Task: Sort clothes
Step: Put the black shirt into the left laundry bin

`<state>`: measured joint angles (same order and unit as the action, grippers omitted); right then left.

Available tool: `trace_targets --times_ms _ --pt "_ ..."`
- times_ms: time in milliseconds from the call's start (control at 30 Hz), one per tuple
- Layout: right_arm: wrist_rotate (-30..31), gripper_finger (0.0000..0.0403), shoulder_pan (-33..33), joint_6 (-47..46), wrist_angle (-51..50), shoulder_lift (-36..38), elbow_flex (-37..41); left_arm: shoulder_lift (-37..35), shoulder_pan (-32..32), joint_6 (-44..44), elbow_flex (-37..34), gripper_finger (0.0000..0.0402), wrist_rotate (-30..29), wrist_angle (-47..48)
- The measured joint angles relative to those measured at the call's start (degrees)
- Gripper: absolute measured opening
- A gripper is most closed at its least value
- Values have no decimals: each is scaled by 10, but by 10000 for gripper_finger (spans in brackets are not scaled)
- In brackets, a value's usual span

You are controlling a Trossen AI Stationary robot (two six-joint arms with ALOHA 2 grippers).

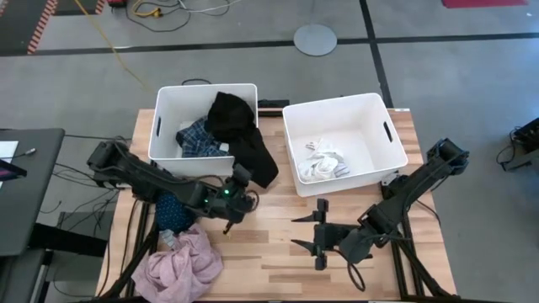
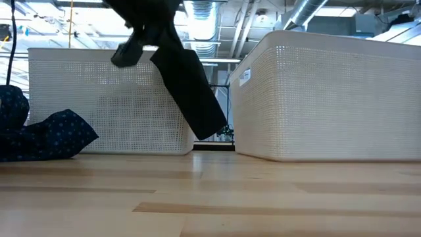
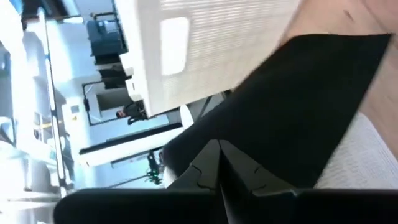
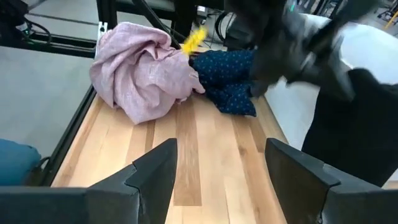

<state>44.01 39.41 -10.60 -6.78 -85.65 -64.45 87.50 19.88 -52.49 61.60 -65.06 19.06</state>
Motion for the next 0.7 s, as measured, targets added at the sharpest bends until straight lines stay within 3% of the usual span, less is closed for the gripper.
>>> trace_targets --times_ms 200,467,600,700 --pt "0 260 -29 13 133 -23 84 -58 0 44 4 1 39 1" --pt "21 260 -84 125 250 -191 73 -86 2 95 0 5 207 127" --pt "110 260 -104 148 263 -259 32 -77 12 90 -27 52 214 137" --pt "132 260 -122 147 267 -304 -2 -77 18 70 -46 113 209 126"
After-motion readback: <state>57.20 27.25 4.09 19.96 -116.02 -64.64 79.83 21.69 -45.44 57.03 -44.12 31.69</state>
